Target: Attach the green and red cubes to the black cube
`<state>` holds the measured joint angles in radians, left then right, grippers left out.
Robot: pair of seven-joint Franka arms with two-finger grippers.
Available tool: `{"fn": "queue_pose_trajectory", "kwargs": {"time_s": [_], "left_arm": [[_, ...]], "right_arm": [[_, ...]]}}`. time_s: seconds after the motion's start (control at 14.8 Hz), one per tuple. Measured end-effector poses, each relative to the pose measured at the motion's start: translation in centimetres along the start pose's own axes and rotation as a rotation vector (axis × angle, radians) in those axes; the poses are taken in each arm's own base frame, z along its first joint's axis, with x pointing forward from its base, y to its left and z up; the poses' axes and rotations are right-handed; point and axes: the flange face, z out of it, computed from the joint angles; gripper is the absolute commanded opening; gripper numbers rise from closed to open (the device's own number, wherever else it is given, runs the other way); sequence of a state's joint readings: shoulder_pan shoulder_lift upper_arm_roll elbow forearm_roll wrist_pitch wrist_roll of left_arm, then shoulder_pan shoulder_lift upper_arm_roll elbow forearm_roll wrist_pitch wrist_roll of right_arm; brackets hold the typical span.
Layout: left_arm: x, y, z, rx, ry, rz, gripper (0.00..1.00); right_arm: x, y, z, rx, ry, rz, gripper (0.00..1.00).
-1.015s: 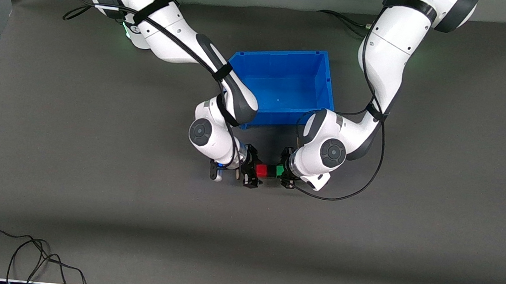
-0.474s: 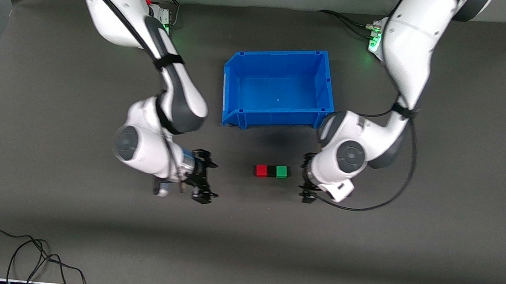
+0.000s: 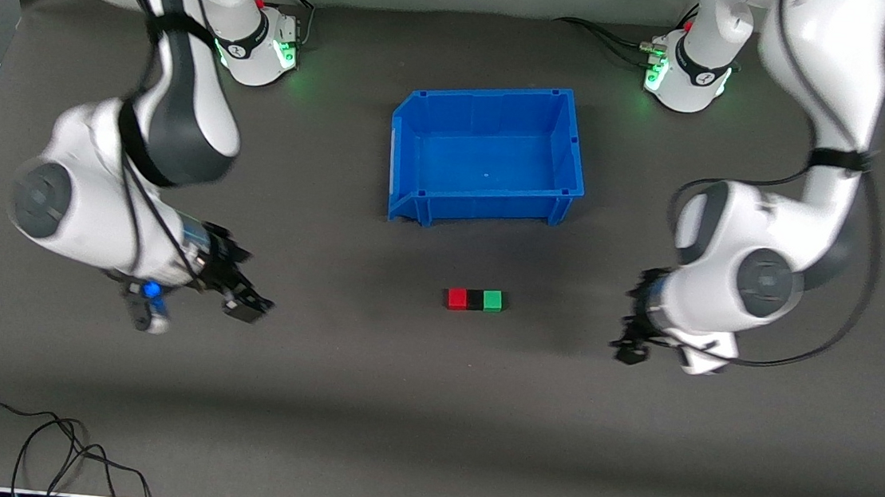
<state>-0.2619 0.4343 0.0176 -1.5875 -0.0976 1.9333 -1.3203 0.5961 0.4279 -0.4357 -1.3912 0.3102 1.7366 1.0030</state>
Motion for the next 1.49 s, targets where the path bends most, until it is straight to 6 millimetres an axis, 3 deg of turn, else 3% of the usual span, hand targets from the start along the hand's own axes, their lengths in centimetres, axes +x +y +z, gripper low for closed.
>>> {"fn": "queue_pose_trajectory", "kwargs": {"time_s": [0.2,0.47,0.61,0.81,1.08,1.49], "left_arm": [[4.9,-3.3,-4.0,0.045,0.058,0.239,1.0],[10.0,-8.2,-8.1,0.035,0.06,0.479,1.0],[11.0,-10.5,-9.8,0.059,0.036,0.57,1.0],[10.5,-13.2,-12.8,0.092,-0.004,0.712,1.0],[10.5,-15.4,-17.1,0.07,0.01,0.871,1.0],[9.6,-15.6,-18.8,0.058,0.047,0.981,1.0]], "right_arm": [[0.8,3.5,-4.8,-0.039,0.082,-0.18,1.0],[4.1,10.0,-9.9,-0.053,0.121,-0.427,1.0],[6.4,13.5,-12.5,-0.028,0.127,-0.537,1.0],[9.4,17.8,-14.6,-0.025,0.125,-0.661,1.0],[9.8,19.1,-15.1,-0.039,0.112,-0.777,1.0],[9.3,18.9,-15.2,-0.043,0.106,-0.812,1.0]]}}
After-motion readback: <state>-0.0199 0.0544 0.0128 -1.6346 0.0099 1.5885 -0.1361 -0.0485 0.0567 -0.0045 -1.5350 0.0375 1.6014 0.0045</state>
